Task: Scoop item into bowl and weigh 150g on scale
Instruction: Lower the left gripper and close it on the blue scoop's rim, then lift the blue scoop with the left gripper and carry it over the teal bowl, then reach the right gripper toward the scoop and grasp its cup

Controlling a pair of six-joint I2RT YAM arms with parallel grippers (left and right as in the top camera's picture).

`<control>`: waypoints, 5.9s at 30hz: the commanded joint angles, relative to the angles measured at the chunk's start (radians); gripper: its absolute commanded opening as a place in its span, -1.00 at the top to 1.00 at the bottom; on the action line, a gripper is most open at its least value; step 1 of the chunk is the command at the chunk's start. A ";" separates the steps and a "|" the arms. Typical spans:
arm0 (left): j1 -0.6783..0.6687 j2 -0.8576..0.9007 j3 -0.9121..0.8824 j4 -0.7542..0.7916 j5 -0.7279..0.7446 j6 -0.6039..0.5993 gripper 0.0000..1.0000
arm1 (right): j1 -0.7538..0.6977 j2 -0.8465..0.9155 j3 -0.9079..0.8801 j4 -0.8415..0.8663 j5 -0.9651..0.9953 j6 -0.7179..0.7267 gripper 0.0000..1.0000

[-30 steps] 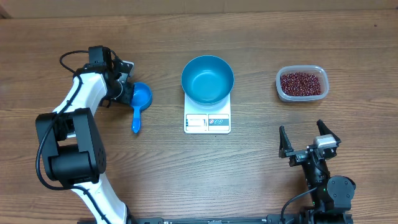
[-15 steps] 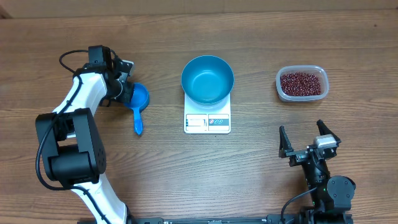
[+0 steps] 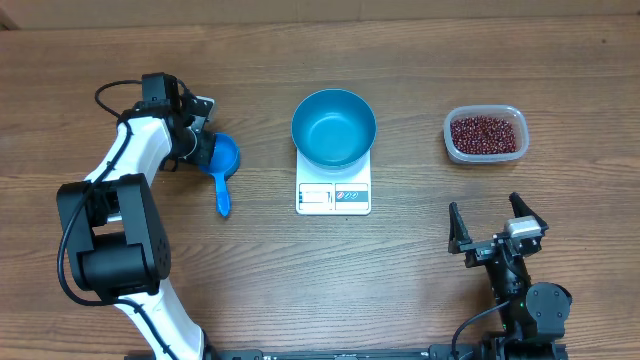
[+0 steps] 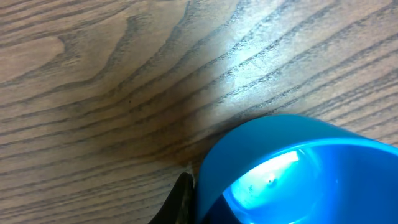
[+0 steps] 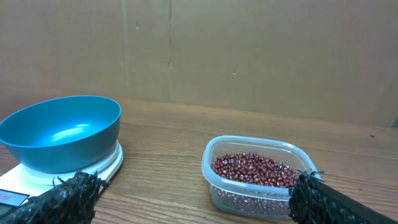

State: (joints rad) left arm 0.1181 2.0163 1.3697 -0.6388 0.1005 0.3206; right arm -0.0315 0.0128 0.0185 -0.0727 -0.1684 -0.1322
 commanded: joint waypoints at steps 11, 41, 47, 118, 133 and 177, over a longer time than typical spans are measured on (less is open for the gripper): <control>-0.001 0.010 0.310 -0.263 0.000 -0.262 0.91 | -0.003 -0.010 -0.010 0.003 -0.005 -0.015 -1.00; -0.002 0.010 0.597 -0.860 0.001 -1.046 0.92 | -0.003 -0.010 -0.010 0.003 -0.005 -0.015 -1.00; -0.052 0.010 0.597 -0.875 -0.034 -1.071 0.91 | -0.003 -0.010 -0.010 0.003 -0.005 -0.015 -1.00; -0.566 -0.016 0.709 -0.618 -0.152 -1.156 0.91 | -0.003 0.350 0.471 0.099 -0.447 0.711 -1.00; -0.557 -0.073 0.709 -0.621 -0.163 -1.248 0.92 | -0.002 0.918 0.614 0.559 -0.740 1.102 -1.00; -0.687 -0.108 0.709 -0.658 -0.074 -1.645 0.92 | 0.233 1.166 0.614 0.533 -0.329 1.328 -0.42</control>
State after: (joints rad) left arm -0.5682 1.9354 2.0525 -1.3003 0.0486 -1.3094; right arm 0.1970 1.1740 0.6128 0.4713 -0.5095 1.2133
